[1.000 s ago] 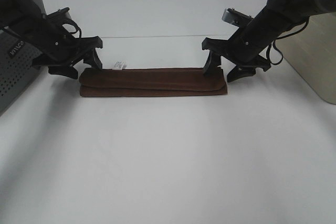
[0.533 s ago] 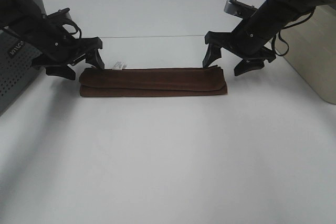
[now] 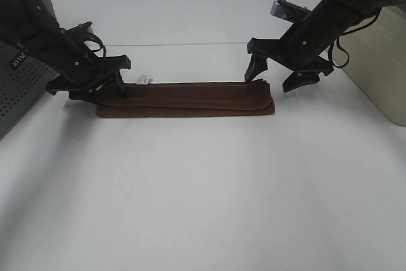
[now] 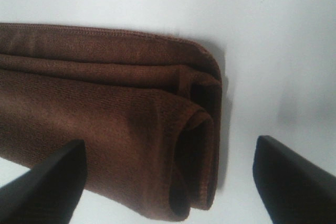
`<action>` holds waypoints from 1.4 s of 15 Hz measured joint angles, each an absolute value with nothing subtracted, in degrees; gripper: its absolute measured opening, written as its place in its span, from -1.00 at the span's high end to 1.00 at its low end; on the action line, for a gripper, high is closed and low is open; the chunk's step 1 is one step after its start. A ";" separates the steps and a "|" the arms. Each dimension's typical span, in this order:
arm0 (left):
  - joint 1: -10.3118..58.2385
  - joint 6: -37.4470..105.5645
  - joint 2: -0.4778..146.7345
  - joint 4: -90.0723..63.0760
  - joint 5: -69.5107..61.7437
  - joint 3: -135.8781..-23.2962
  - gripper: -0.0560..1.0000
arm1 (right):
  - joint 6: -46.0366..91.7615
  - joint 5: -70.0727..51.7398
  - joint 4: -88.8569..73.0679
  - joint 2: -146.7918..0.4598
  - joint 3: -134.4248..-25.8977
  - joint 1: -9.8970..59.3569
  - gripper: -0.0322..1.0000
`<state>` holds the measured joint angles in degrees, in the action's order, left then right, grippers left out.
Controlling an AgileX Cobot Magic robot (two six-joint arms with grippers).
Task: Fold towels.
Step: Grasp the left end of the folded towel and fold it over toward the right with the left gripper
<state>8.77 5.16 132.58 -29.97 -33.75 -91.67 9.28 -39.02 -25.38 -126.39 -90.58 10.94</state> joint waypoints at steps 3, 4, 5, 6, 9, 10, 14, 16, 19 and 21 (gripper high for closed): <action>8.94 5.16 132.70 -30.14 -33.17 -91.67 0.45 | 9.28 -39.13 -25.61 -126.22 -90.58 10.94 -0.63; 8.94 5.16 132.70 -30.14 -33.12 -91.67 0.55 | 9.28 -39.19 -25.61 -126.11 -90.58 10.94 -0.63; 8.94 5.16 132.70 -30.14 -33.06 -91.67 0.76 | 9.28 -39.53 -25.61 -125.59 -90.58 10.94 -0.63; 8.94 5.16 132.70 -30.14 -33.06 -91.67 0.78 | 9.28 -39.65 -25.61 -124.56 -90.58 10.94 -0.63; 8.94 5.10 131.26 -28.13 -34.09 -91.67 0.78 | 9.28 -39.76 -25.73 -120.78 -90.58 10.94 -0.63; 8.94 4.30 129.66 -26.01 -35.24 -91.67 0.78 | 9.28 -39.88 -25.78 -119.98 -90.58 10.94 -0.63; 9.00 -4.18 121.58 -17.65 -45.49 -96.20 0.78 | 9.28 -42.74 -26.01 -117.74 -90.58 10.94 -0.63; 11.23 -5.44 121.24 -18.68 -49.45 -100.73 0.78 | 9.28 -44.69 -26.01 -117.40 -90.58 10.94 -0.63; 17.42 -8.42 122.78 -22.06 -50.42 -105.42 0.78 | 9.28 -48.82 -23.66 -116.54 -90.58 10.94 -0.63; 21.60 -10.94 125.59 -22.35 -49.33 -108.46 0.78 | 9.28 -51.22 -21.37 -115.05 -90.58 10.94 -0.63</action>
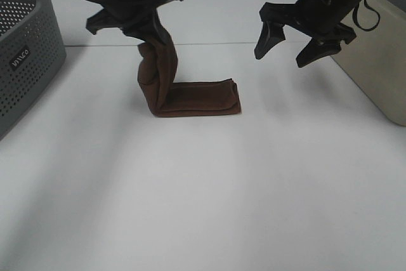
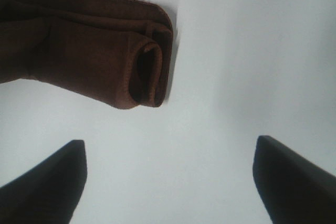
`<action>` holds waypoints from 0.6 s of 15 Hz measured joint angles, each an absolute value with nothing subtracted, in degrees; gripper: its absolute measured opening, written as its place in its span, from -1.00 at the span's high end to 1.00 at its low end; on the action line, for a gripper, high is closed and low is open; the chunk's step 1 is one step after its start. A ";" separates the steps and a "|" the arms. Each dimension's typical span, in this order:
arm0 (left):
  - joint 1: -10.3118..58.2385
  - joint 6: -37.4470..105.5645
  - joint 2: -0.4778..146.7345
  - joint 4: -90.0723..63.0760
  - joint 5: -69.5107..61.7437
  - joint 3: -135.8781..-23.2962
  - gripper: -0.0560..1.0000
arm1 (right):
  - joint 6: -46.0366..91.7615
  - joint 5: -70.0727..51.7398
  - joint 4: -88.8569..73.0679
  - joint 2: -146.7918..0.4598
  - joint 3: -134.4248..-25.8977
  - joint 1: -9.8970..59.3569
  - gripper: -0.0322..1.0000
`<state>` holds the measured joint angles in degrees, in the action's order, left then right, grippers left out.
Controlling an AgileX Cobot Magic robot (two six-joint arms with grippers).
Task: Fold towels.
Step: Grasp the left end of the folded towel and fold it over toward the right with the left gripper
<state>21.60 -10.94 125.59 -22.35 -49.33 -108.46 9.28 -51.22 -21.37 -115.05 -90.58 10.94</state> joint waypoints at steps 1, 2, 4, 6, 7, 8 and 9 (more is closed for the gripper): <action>23.26 -12.20 127.88 -22.46 -48.64 -110.24 0.78 | 9.00 -51.91 -21.03 -114.31 -90.58 10.94 -0.63; 24.81 -13.41 129.95 -22.52 -47.84 -111.73 0.77 | 8.88 -52.25 -20.97 -113.96 -90.58 10.94 -0.63; 26.81 -16.62 133.67 -23.61 -45.72 -114.19 0.57 | 7.56 -53.17 -20.86 -113.39 -90.58 10.94 -0.63; 28.25 -18.28 135.56 -26.30 -42.74 -115.05 0.13 | 7.33 -53.69 -20.63 -113.39 -90.58 10.94 -0.63; 28.48 -18.39 135.79 -26.93 -42.06 -115.05 0.02 | 7.28 -53.74 -20.51 -113.39 -90.58 10.94 -0.63; 28.76 -18.56 135.91 -27.85 -40.45 -115.34 -0.23 | 7.16 -53.86 -20.28 -113.39 -90.58 10.94 -0.63; 28.88 -18.56 135.91 -28.25 -39.42 -116.43 -0.39 | 6.88 -53.97 -20.11 -113.39 -90.58 10.94 -0.63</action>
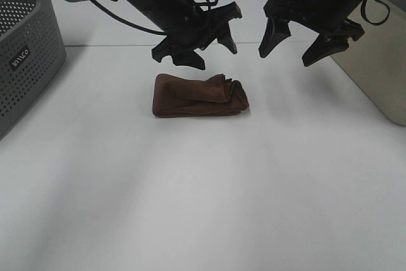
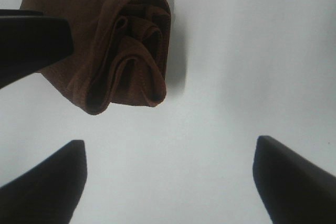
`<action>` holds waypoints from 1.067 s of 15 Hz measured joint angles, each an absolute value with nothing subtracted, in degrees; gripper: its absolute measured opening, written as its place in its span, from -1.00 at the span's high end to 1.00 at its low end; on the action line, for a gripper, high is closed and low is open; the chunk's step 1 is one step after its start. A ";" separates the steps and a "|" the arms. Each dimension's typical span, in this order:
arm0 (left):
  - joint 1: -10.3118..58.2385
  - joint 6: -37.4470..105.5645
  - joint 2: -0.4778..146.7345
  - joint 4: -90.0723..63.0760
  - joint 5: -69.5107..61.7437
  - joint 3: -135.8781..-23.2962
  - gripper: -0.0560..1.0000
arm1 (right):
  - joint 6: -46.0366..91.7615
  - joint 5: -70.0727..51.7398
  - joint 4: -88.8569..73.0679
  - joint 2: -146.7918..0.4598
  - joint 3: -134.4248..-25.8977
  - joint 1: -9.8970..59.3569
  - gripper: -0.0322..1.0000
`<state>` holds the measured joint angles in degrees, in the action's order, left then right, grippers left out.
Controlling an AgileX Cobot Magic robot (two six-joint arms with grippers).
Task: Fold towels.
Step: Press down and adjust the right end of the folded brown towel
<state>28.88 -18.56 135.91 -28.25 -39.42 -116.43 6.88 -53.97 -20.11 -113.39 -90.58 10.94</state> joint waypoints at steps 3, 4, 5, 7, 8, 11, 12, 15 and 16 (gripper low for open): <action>28.25 -15.76 133.61 -24.58 -39.53 -117.80 -0.49 | 6.59 -53.46 -23.38 -113.39 -90.58 10.94 -0.63; 27.90 -15.18 132.70 -23.20 -39.53 -117.86 -0.49 | 7.56 -53.06 -27.10 -113.62 -90.58 10.94 -0.63; 27.04 -14.67 130.92 -20.40 -39.53 -117.91 -0.49 | 9.91 -52.83 -31.74 -114.19 -90.58 10.94 -0.63; 24.35 -14.27 128.63 -16.90 -40.11 -118.26 -0.49 | 16.73 -52.60 -43.66 -117.06 -90.58 11.40 -0.61; 22.86 -14.15 127.94 -16.16 -41.02 -118.26 -0.49 | 21.31 -52.43 -49.45 -118.89 -90.58 12.20 -0.61; 19.65 -14.15 127.71 -15.58 -44.23 -118.26 -0.49 | 33.75 -52.37 -66.23 -123.99 -90.58 16.04 -0.60; 19.65 -14.15 127.71 -15.07 -44.52 -118.26 -0.49 | 35.29 -52.31 -69.73 -125.36 -90.58 16.62 -0.59; 19.65 -14.15 127.71 -14.50 -45.09 -118.26 -0.49 | 36.50 -51.11 -72.08 -130.18 -90.58 16.44 -0.57; 19.65 -14.15 127.71 -14.50 -45.15 -118.26 -0.49 | 36.21 -49.39 -71.05 -131.21 -90.58 16.27 -0.56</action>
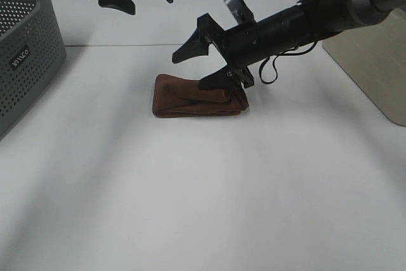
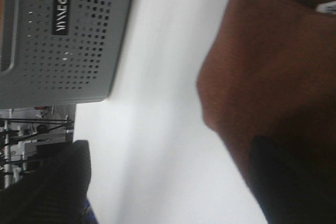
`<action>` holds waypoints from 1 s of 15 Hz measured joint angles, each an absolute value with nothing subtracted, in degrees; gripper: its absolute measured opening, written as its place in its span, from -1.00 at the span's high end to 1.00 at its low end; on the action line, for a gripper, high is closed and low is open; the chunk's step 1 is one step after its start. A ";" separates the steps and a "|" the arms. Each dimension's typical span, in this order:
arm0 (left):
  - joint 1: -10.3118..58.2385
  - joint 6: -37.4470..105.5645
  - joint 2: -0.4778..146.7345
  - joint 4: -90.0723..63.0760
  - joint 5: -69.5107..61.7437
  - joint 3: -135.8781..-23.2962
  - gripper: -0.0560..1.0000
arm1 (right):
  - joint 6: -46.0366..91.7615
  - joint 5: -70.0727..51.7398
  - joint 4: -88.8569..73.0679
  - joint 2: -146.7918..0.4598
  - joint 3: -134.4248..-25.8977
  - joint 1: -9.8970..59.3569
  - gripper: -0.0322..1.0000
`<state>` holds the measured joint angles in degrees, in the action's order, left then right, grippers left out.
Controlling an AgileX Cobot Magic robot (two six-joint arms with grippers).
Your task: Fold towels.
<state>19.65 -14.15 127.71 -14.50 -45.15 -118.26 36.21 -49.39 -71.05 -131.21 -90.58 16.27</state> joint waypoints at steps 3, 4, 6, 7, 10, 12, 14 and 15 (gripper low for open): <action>19.65 -14.15 127.71 -14.50 -45.55 -118.26 -0.49 | 31.74 -43.03 -62.85 -132.07 -90.58 15.07 -0.56; 19.65 -14.15 127.71 -14.50 -45.61 -118.26 -0.49 | 30.25 -41.37 -60.16 -132.07 -90.58 14.50 -0.56; 19.65 -14.15 127.71 -14.50 -45.72 -118.26 -0.49 | 28.76 -40.22 -56.44 -132.07 -90.58 14.27 -0.55; 19.65 -14.15 127.71 -14.50 -45.84 -118.26 -0.49 | 28.48 -40.22 -55.58 -132.01 -90.58 14.27 -0.55; 19.65 -13.69 126.62 -12.43 -49.79 -118.26 -0.49 | 24.41 -40.22 -48.47 -128.97 -90.58 14.27 -0.55; 19.65 -12.83 124.85 -9.68 -54.03 -118.26 -0.49 | 18.68 -40.57 -39.19 -124.10 -90.58 14.27 -0.55; 19.65 -12.61 123.13 -5.90 -61.19 -118.26 -0.49 | 11.34 -43.54 -30.48 -119.12 -90.58 14.27 -0.55; 19.65 -12.26 122.21 -4.30 -64.63 -118.26 -0.49 | 8.31 -46.01 -26.36 -116.83 -90.58 14.27 -0.55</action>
